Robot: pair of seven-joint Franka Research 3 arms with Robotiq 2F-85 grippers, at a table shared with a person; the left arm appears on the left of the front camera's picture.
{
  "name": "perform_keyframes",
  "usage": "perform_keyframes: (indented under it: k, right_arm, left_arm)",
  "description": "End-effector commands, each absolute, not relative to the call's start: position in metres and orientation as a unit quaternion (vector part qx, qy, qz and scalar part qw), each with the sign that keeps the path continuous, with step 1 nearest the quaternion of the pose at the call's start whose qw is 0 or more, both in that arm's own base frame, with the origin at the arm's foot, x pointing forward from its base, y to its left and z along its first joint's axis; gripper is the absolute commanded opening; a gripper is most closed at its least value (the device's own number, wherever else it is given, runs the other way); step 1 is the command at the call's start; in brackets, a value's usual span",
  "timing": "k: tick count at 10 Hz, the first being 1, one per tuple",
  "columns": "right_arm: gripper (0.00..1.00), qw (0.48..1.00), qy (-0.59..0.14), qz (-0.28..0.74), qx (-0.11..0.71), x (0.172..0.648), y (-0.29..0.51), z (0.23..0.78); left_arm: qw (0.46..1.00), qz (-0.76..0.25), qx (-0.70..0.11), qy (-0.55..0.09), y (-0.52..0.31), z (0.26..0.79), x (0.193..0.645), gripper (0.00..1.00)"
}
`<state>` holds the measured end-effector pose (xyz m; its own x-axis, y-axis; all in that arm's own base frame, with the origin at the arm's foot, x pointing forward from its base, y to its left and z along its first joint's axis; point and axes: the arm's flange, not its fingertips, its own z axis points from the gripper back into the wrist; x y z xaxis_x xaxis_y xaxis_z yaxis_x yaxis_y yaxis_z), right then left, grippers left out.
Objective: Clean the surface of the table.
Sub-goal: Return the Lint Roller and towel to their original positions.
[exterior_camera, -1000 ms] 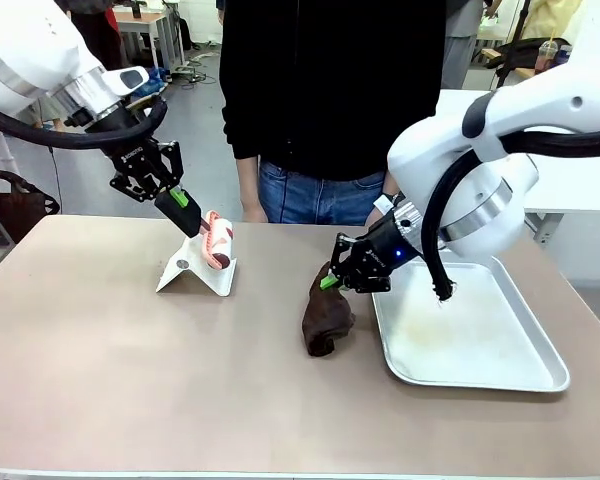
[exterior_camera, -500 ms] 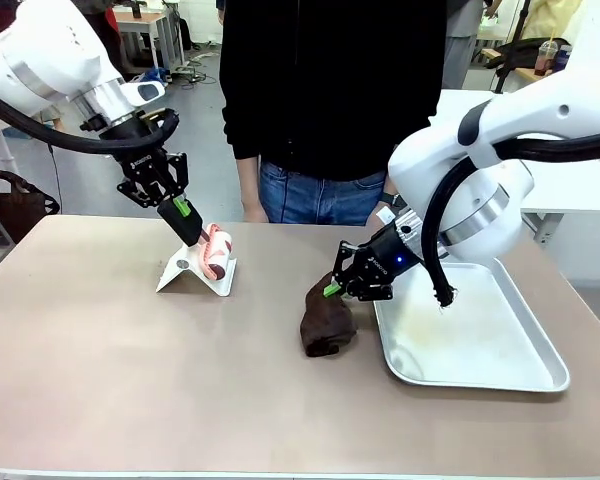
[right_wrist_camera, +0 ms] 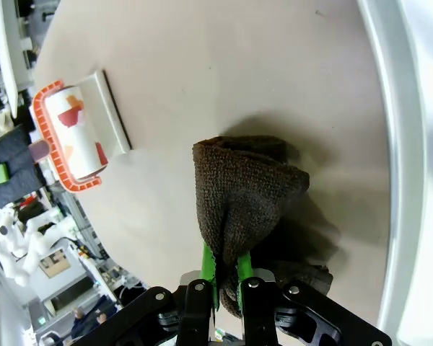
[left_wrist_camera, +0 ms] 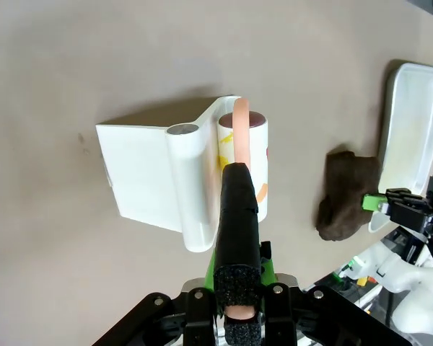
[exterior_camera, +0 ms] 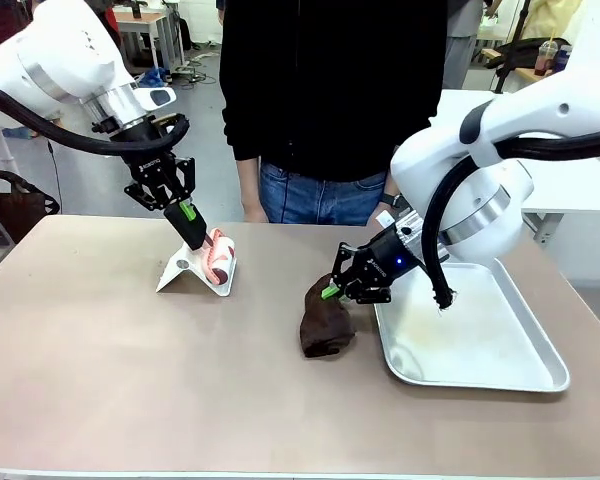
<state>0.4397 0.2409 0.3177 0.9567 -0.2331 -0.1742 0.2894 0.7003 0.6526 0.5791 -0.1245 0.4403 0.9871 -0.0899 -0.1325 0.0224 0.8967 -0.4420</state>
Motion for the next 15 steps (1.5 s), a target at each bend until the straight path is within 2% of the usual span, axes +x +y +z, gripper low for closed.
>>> perform_keyframes:
  k: [1, 10, 11, 12, 13, 14, 15]
  right_arm:
    - [0.13, 0.914, 0.037, -0.138, 0.38, 0.439, 0.242, 0.319]
    - [0.13, 0.911, 0.042, -0.132, 0.388, 0.439, 0.24, 0.317]
    - [0.13, 0.912, 0.044, -0.131, 0.386, 0.439, 0.24, 0.317]
    - [0.64, 0.911, 0.046, -0.131, 0.388, 0.439, 0.239, 0.317]
    - [0.69, 0.912, 0.049, -0.131, 0.386, 0.439, 0.239, 0.316]
    - [1.0, 0.912, 0.05, -0.13, 0.386, 0.439, 0.239, 0.317]
    - [1.0, 0.912, 0.049, -0.129, 0.387, 0.44, 0.239, 0.317]
  left_arm:
    - [0.975, -0.013, -0.206, 0.084, -0.132, 0.443, 0.587, 0.22]
    - [0.977, -0.006, -0.192, 0.098, -0.137, 0.426, 0.592, 0.22]
    - [0.976, -0.005, -0.193, 0.097, -0.137, 0.427, 0.592, 0.33]
    - [0.976, -0.004, -0.192, 0.099, -0.136, 0.427, 0.591, 0.79]
    - [0.977, -0.004, -0.191, 0.099, -0.136, 0.427, 0.591, 0.89]
    - [0.977, -0.004, -0.19, 0.096, -0.135, 0.428, 0.59, 1.0]
    - [0.977, -0.003, -0.191, 0.092, -0.133, 0.43, 0.589, 1.0]
